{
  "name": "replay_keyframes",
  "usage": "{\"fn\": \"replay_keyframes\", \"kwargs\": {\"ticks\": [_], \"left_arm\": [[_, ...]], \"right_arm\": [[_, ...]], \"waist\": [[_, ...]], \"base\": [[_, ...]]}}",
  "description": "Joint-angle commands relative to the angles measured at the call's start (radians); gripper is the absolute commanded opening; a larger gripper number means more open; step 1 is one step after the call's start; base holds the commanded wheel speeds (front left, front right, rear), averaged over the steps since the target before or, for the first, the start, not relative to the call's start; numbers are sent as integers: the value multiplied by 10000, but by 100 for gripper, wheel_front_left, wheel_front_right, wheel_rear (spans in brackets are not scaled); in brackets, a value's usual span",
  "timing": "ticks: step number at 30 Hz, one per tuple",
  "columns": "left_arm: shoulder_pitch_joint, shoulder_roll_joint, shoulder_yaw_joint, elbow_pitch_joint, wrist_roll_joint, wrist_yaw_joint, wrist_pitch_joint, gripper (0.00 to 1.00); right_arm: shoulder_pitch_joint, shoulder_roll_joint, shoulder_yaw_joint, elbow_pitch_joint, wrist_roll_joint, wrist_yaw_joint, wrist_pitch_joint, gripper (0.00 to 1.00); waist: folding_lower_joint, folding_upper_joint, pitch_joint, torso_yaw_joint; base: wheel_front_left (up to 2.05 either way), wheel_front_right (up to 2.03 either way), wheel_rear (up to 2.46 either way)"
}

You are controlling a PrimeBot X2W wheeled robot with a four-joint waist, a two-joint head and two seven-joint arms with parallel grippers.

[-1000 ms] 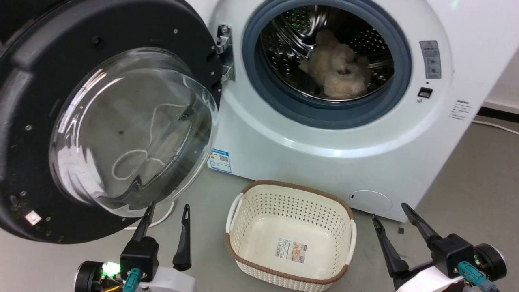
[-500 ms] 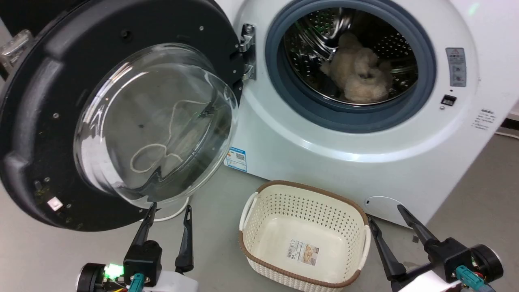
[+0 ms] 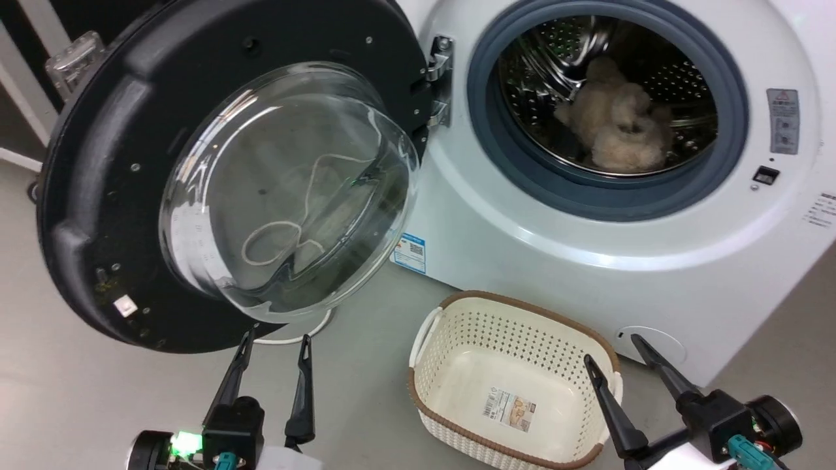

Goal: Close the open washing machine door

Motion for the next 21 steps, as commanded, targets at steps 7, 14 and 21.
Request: {"fn": "replay_keyframes", "kwargs": {"ticks": [7, 14, 21], "left_arm": [[88, 3, 67, -270, -495, 24, -224, 0], [-620, -24, 2359, -1959, -1843, -369, -411, 0], [-2255, 159, 5262, -1834, -4243, -744, -557, 0]], "right_arm": [[176, -123, 96, 56, 134, 6, -232, 100], [546, -77, -133, -99, 82, 7, -419, 100], [502, -421, 7, -277, 145, 7, -566, 100]], "waist": [[0, 0, -4, 332], [0, 0, 90, 665], [0, 0, 609, 412]], "base": [[0, 0, 0], [0, 0, 0], [0, 0, 0]]}}
